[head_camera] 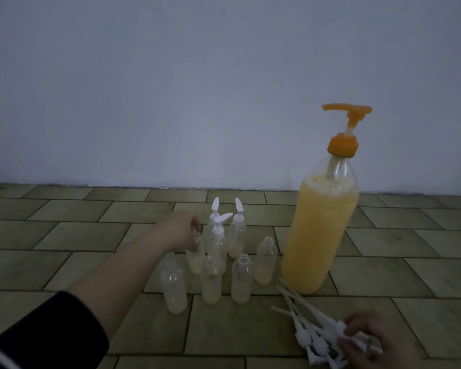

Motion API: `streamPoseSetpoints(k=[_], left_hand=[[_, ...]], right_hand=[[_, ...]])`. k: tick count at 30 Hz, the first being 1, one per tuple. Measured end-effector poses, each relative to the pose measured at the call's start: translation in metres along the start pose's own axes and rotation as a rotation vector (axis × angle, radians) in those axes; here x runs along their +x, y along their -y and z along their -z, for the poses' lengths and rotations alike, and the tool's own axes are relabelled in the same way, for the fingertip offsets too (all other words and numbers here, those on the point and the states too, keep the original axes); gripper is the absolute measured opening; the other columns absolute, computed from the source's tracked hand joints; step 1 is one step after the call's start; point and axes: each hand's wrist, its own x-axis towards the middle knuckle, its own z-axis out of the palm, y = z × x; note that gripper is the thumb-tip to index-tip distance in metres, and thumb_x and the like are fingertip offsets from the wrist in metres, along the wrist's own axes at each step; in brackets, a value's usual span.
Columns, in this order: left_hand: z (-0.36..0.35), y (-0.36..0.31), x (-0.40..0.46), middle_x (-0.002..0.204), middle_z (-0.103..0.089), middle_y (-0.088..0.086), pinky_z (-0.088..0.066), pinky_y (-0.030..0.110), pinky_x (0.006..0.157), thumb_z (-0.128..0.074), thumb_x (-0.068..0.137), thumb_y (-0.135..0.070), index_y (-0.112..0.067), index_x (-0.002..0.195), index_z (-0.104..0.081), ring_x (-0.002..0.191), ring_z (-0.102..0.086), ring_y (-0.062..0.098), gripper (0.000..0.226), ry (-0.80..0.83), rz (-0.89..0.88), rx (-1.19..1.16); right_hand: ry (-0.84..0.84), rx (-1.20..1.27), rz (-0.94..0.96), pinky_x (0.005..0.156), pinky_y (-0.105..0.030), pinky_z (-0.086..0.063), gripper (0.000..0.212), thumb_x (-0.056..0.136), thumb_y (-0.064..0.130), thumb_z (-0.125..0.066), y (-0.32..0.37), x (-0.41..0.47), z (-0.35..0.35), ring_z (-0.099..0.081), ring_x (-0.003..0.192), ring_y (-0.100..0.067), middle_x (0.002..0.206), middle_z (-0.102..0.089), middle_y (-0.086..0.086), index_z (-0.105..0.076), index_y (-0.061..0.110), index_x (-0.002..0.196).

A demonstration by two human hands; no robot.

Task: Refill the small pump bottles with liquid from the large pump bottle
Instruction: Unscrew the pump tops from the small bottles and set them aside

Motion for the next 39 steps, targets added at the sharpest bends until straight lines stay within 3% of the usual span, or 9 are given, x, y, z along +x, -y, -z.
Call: streamPoseSetpoints(k=[3,8,11,15,20,25,30,35,39], left_hand=[[0.002,-0.001,0.0,0.108,-0.053,-0.006,-0.041,0.021,0.064,-0.075,0.074,-0.02,-0.024,0.112,-0.056,0.093,-0.051,0.012,0.043,0.019,-0.027,0.006],[0.01,-0.003,-0.001,0.117,-0.057,-0.006,-0.046,0.026,0.083,-0.076,0.073,-0.024,-0.022,0.116,-0.057,0.104,-0.055,0.013,0.047,-0.001,-0.053,-0.127],[0.008,-0.012,-0.001,0.107,-0.06,-0.008,-0.046,0.026,0.077,-0.076,0.072,-0.035,-0.025,0.109,-0.061,0.097,-0.057,0.012,0.042,-0.003,-0.101,-0.14],[-0.006,-0.019,0.004,0.084,-0.061,-0.007,-0.045,0.026,0.064,-0.074,0.069,-0.041,-0.025,0.088,-0.059,0.073,-0.056,0.007,0.029,-0.024,-0.091,-0.101],[-0.016,-0.023,0.004,0.081,-0.057,-0.011,-0.046,0.025,0.066,-0.075,0.07,-0.04,-0.03,0.089,-0.051,0.077,-0.056,0.008,0.033,-0.042,-0.067,-0.078],[-0.025,-0.022,0.005,0.086,-0.059,-0.014,-0.036,0.045,0.095,-0.07,0.066,-0.054,-0.032,0.09,-0.055,0.086,-0.054,0.011,0.036,-0.089,0.008,0.08],[-0.02,-0.02,0.0,0.086,-0.062,-0.014,-0.027,0.047,0.104,-0.07,0.067,-0.049,-0.032,0.095,-0.058,0.085,-0.054,0.007,0.034,-0.13,0.012,-0.006],[0.003,-0.015,-0.014,0.086,-0.065,-0.008,-0.046,0.032,0.08,-0.074,0.064,-0.04,-0.026,0.093,-0.064,0.08,-0.058,0.006,0.033,-0.205,-0.066,-0.225],[0.026,-0.017,-0.031,0.085,-0.063,-0.005,-0.051,0.037,0.075,-0.075,0.063,-0.041,-0.024,0.083,-0.061,0.083,-0.061,0.015,0.03,-0.295,-0.119,-0.315]], right_hand=[[0.049,-0.045,-0.025,0.061,0.0,-0.037,0.017,0.06,0.046,-0.06,0.003,0.001,0.003,-0.054,0.078,0.017,0.095,-0.059,0.029,-0.056,0.045,0.076],[-0.009,0.003,-0.034,0.061,-0.007,-0.041,0.017,0.063,0.052,-0.063,0.009,0.002,0.003,-0.058,0.072,0.008,0.084,-0.062,0.021,-0.059,0.038,0.072],[-0.01,0.013,-0.072,0.061,-0.01,-0.042,0.028,0.07,0.067,-0.058,0.009,0.004,0.003,-0.058,0.072,0.008,0.083,-0.063,0.02,-0.061,0.04,0.073],[-0.05,0.046,-0.071,0.063,-0.009,-0.042,0.02,0.071,0.059,-0.061,0.015,0.008,0.0,-0.058,0.073,0.008,0.081,-0.063,0.02,-0.061,0.039,0.073],[-0.064,0.047,-0.041,0.066,-0.006,-0.041,0.022,0.077,0.059,-0.058,0.014,0.008,0.0,-0.059,0.074,0.008,0.08,-0.062,0.021,-0.059,0.037,0.074],[-0.06,0.06,-0.01,0.064,-0.011,-0.042,0.007,0.066,0.039,-0.062,0.007,0.006,0.0,-0.059,0.069,0.003,0.075,-0.063,0.016,-0.06,0.035,0.071],[-0.048,0.099,-0.025,0.064,-0.012,-0.043,0.005,0.066,0.038,-0.061,0.012,0.008,0.005,-0.059,0.068,0.002,0.073,-0.064,0.016,-0.061,0.034,0.069],[-0.06,0.116,-0.014,0.066,-0.005,-0.04,0.006,0.066,0.036,-0.061,0.03,0.018,0.009,-0.059,0.069,0.003,0.075,-0.064,0.017,-0.061,0.033,0.071],[0.027,0.187,-0.004,0.061,-0.02,-0.042,0.008,0.07,0.029,-0.066,0.056,0.038,0.016,-0.057,0.069,-0.005,0.075,-0.063,0.011,-0.061,0.033,0.075]])
